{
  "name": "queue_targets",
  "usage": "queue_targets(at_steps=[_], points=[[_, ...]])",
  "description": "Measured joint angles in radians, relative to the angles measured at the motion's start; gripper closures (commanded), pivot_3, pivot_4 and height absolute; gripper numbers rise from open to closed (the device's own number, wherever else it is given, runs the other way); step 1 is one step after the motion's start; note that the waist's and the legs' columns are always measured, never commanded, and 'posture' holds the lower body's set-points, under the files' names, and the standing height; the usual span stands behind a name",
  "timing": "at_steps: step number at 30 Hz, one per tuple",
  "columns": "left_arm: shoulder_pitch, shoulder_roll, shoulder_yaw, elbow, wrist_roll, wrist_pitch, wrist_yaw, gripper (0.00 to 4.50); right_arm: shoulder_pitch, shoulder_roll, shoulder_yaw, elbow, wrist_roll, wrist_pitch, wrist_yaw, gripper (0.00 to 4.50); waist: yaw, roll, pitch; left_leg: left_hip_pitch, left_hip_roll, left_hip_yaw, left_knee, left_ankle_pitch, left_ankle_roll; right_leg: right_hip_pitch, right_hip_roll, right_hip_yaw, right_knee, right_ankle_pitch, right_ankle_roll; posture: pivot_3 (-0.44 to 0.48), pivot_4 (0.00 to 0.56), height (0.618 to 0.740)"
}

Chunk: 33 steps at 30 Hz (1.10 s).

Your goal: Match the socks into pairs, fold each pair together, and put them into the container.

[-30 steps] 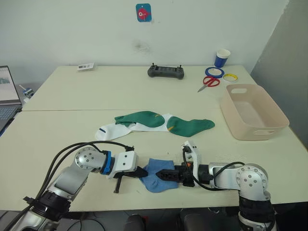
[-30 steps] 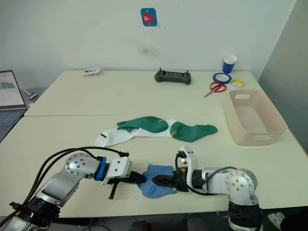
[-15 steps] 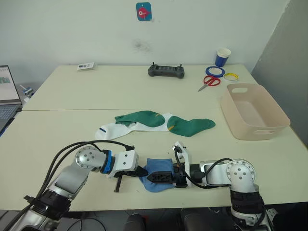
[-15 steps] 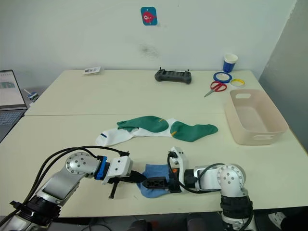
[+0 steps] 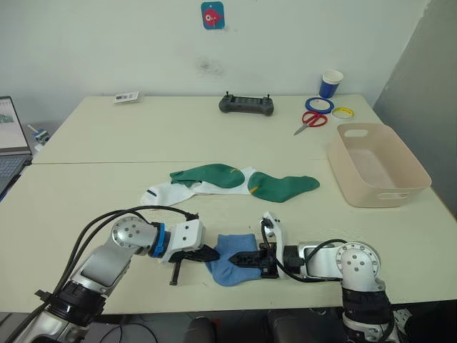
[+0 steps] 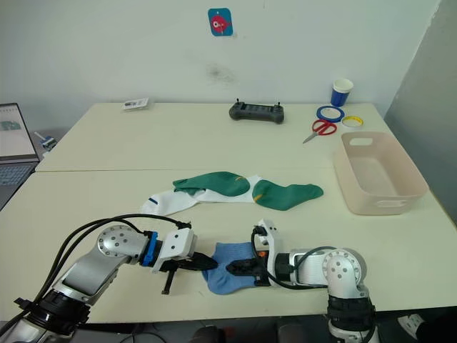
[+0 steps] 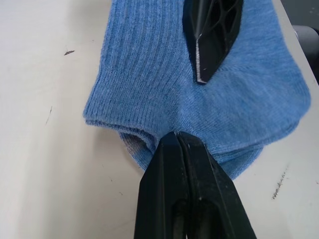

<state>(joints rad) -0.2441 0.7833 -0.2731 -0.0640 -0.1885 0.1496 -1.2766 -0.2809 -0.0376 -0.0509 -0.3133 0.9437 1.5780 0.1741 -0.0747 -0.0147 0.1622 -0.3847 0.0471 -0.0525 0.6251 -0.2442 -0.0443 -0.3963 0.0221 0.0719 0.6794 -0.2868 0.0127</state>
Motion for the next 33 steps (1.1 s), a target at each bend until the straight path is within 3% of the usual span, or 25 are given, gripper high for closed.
queue_targets(at_steps=[5, 8, 17, 21, 24, 27, 33], points=[[-0.046, -0.028, 0.006, -0.005, -0.072, 0.117, 0.000, 4.50, 0.023, -0.146, 0.055, -0.132, -0.025, -0.044, 0.032, 4.47, 0.006, 0.000, 0.004, -0.016, -0.002, 0.000, 0.003, 0.000, 0.000, -0.012, -0.001, -0.001, 0.000, 0.005, 0.008, 0.000, 0.150, 0.740], [-0.125, -0.047, 0.025, -0.011, -0.122, 0.223, 0.004, 3.95, 0.023, -0.216, 0.025, -0.220, -0.038, -0.095, 0.043, 4.50, 0.009, -0.007, 0.009, -0.017, -0.002, -0.001, 0.003, 0.000, 0.000, -0.013, 0.000, -0.001, -0.001, 0.004, 0.010, 0.000, 0.150, 0.740], [-0.423, -0.191, 0.023, -0.130, -0.214, 0.509, 0.096, 1.25, 0.298, -0.370, -0.073, -0.493, -0.065, -0.265, 0.063, 4.50, 0.022, -0.012, 0.015, -0.018, -0.002, -0.001, 0.002, -0.002, 0.004, -0.012, 0.000, -0.002, -0.001, -0.002, 0.016, 0.000, 0.150, 0.740], [-0.551, -0.300, 0.013, -0.120, -0.214, 0.571, 0.184, 0.05, 0.513, -0.469, -0.047, -0.634, -0.217, -0.521, 0.131, 4.50, 0.022, -0.013, 0.017, -0.017, -0.002, -0.001, 0.003, -0.002, 0.004, -0.012, 0.000, -0.002, -0.001, -0.002, 0.017, 0.000, 0.150, 0.740], [-0.606, -0.354, -0.001, -0.111, -0.219, 0.598, 0.207, 0.02, 0.616, -0.492, -0.049, -0.650, -0.298, -0.649, 0.153, 4.50, 0.015, -0.014, 0.017, -0.015, -0.002, 0.000, 0.003, -0.002, 0.004, -0.010, 0.000, -0.001, -0.001, -0.002, 0.017, 0.000, 0.150, 0.740], [-0.641, -0.401, -0.007, -0.094, -0.229, 0.627, 0.228, 0.02, 0.673, -0.486, -0.128, -0.653, -0.302, -0.737, 0.159, 4.50, 0.017, -0.014, 0.017, -0.015, -0.003, -0.001, 0.004, -0.002, 0.003, -0.010, 0.000, 0.000, 0.001, -0.001, 0.017, 0.000, 0.150, 0.740], [-0.668, -0.436, -0.029, -0.068, -0.226, 0.623, 0.239, 0.02, 0.602, -0.634, -0.468, -0.648, -0.305, -0.827, 0.183, 4.50, 0.018, -0.014, 0.017, -0.015, -0.006, -0.001, 0.006, -0.002, 0.003, -0.008, -0.001, 0.001, 0.001, 0.000, 0.017, 0.000, 0.150, 0.740]])
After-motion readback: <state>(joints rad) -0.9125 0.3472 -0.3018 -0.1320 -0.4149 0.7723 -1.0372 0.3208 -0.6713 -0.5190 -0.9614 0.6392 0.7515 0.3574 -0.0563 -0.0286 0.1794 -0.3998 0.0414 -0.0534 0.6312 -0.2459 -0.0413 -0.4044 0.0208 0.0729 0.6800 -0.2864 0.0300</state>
